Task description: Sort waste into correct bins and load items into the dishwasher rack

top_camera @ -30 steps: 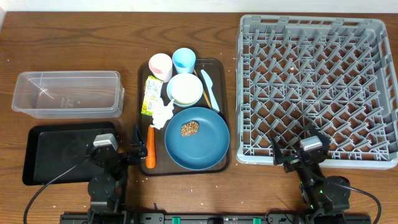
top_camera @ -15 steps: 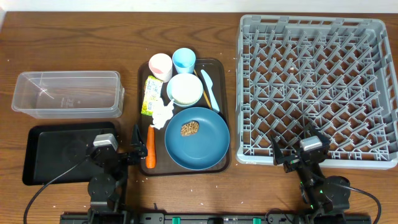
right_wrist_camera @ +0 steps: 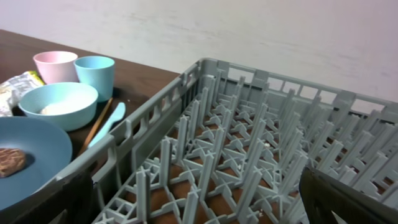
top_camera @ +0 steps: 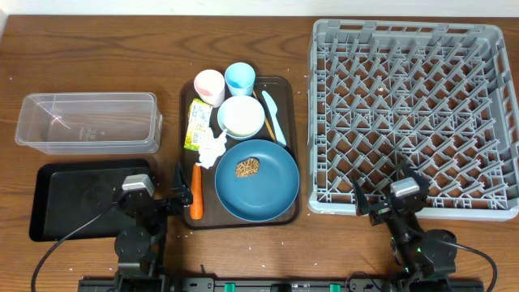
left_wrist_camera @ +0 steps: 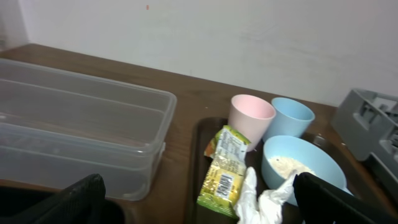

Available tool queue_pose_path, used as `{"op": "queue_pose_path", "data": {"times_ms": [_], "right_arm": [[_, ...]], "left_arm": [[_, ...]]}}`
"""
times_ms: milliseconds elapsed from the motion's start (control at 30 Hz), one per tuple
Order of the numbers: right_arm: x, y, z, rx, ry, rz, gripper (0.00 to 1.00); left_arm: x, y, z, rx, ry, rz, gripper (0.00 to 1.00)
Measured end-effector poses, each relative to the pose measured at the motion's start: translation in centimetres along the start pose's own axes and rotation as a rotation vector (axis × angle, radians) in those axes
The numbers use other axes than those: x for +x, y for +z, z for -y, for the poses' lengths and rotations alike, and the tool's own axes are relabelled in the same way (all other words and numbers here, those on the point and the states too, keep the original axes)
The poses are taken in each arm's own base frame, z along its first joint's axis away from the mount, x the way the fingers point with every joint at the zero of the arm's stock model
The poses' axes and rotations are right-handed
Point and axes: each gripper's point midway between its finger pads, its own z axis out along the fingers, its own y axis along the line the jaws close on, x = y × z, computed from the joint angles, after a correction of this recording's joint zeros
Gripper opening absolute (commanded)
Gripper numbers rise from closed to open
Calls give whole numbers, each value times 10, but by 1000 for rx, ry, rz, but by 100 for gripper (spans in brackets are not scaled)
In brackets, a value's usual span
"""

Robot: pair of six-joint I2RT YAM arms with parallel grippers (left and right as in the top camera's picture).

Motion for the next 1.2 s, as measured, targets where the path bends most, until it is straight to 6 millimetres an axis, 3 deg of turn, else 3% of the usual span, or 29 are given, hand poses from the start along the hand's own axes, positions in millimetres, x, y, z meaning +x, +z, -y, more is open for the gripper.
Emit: {"op": "queue_pose_path", "data": {"times_ms": [300, 567, 700, 1000, 1100, 1200], "right_arm": [[-45, -5, -7, -53, 48, 171, 99], [-71, 2, -2, -67, 199, 5, 99], [-87, 19, 1, -76, 272, -180, 99], [-119, 86, 6, -145, 347, -592, 99], [-122, 102, 4, -179, 357, -646, 99], [-123, 113, 3, -199, 357, -654, 98]], "left_arm": [[-9, -1, 18, 99, -1, 25, 98], [-53, -13, 31, 82, 1, -146, 98], [-74, -8, 37, 49, 2, -314, 98], [-127, 24, 72, 126, -34, -499, 98], [-134, 27, 83, 181, -51, -498, 98], [-128, 31, 80, 151, -91, -531, 98]]}}
